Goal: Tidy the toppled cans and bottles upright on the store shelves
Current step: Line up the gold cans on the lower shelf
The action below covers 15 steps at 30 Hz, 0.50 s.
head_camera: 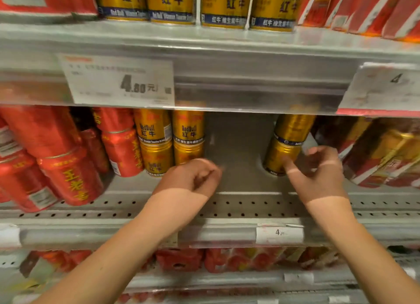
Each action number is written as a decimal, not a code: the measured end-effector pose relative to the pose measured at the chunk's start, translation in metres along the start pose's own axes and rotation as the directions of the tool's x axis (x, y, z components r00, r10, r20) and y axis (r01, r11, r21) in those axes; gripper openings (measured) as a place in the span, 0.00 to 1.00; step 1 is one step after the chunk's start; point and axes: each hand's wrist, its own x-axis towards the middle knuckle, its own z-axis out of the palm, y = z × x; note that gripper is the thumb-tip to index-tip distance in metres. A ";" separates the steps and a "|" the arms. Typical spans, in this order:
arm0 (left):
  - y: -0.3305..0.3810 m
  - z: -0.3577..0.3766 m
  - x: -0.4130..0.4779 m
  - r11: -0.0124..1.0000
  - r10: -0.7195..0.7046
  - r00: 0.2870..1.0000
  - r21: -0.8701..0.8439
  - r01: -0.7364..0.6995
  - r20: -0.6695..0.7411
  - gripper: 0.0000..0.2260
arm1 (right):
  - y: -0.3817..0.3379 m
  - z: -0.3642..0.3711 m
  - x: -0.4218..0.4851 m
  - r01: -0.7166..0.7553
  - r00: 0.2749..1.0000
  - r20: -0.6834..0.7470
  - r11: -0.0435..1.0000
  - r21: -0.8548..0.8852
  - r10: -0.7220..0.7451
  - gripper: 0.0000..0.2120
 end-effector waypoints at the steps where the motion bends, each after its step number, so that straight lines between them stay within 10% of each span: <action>1: 0.007 0.013 0.007 0.998 -0.007 1.000 -0.055 0.006 -0.018 0.08 | 0.008 0.001 0.003 -0.020 0.997 0.076 1.000 -0.005 0.020 0.29; 6: 0.043 0.055 0.059 0.983 0.042 0.994 -0.173 -0.059 -0.096 0.13 | 0.013 0.002 0.030 0.008 0.920 0.391 1.000 0.005 -0.009 0.25; 11: 0.073 0.070 0.093 0.987 0.029 0.999 -0.159 -0.035 -0.040 0.34 | 0.012 -0.004 0.051 0.160 0.847 0.473 0.966 0.203 -0.240 0.13; 15: 0.074 0.075 0.096 0.996 0.007 1.000 -0.092 -0.009 -0.026 0.26 | 0.020 0.009 0.050 0.166 0.874 0.437 0.976 0.144 -0.213 0.21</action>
